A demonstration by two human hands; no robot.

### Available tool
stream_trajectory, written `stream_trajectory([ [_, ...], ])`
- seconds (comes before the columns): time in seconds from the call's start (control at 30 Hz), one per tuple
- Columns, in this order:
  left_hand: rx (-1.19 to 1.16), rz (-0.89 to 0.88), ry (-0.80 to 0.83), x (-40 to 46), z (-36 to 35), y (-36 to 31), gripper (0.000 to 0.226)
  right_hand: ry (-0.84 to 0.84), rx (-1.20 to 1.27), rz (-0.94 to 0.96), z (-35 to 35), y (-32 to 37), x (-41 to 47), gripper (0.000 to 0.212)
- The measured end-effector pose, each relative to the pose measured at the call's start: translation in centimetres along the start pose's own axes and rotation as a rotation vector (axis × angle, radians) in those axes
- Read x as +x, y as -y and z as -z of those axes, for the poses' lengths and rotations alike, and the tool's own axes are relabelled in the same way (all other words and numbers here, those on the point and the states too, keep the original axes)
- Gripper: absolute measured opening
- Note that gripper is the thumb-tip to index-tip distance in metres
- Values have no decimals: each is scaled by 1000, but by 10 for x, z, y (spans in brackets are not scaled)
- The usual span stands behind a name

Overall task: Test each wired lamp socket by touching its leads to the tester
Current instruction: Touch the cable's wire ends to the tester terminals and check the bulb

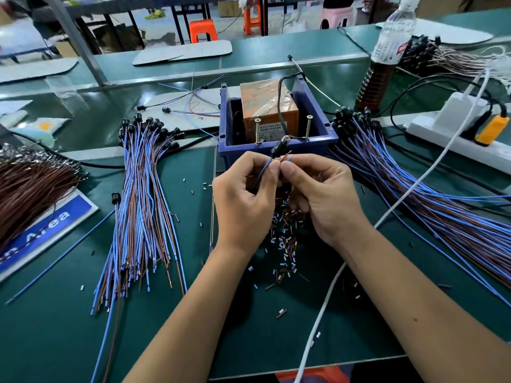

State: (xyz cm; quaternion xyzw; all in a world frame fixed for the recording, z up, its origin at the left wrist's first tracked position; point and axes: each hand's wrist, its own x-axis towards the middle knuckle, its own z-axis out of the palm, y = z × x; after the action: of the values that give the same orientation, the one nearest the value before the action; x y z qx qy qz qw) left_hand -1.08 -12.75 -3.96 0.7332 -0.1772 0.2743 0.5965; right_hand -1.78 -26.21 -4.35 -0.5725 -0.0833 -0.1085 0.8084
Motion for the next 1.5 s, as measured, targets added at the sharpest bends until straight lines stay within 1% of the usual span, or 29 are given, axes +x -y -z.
stream_trajectory([
  [0.07, -1, -4, -14, -1, -1, -1, 18, -16, 5, -13, -1, 2, 0, 13],
  [0.13, 27, -15, -63, -2, -2, -2, 19, -40, 13, 4, 0, 4, 0, 15],
  [0.23, 66, -26, -210, 0, -1, -2, 19, -41, 24, 73, 2, 9, 2, 7],
  [0.33, 132, -46, -317, 3, 2, -1, 15, -78, -7, 162, 6, 13, 4, 13],
  [0.37, 136, -45, -334, 4, 3, -1, 14, -127, -56, 201, 8, 14, 5, 13],
  [0.47, 74, 6, -368, 5, 3, -2, 7, -337, -313, 332, 14, 14, 7, 10],
  [0.53, 53, 57, -383, 7, 2, -3, 8, -433, -434, 394, 17, 13, 9, 8],
  [0.6, 46, 88, -393, 9, 1, -3, 10, -483, -555, 458, 17, 12, 9, 7],
  [0.67, 39, 97, -393, 10, 0, -3, 10, -506, -677, 508, 14, 12, 10, 11],
  [0.77, 51, 89, -380, 10, -2, -5, 11, -550, -791, 565, 10, 12, 12, 16],
  [0.97, 52, 90, -371, 13, -6, -5, 10, -542, -914, 618, 4, 14, 14, 15],
  [1.17, 61, 77, -351, 11, -7, -7, 10, -493, -919, 614, 0, 17, 13, 16],
  [1.5, 75, 81, -354, 10, -7, -9, 11, -476, -904, 608, 1, 17, 11, 15],
])
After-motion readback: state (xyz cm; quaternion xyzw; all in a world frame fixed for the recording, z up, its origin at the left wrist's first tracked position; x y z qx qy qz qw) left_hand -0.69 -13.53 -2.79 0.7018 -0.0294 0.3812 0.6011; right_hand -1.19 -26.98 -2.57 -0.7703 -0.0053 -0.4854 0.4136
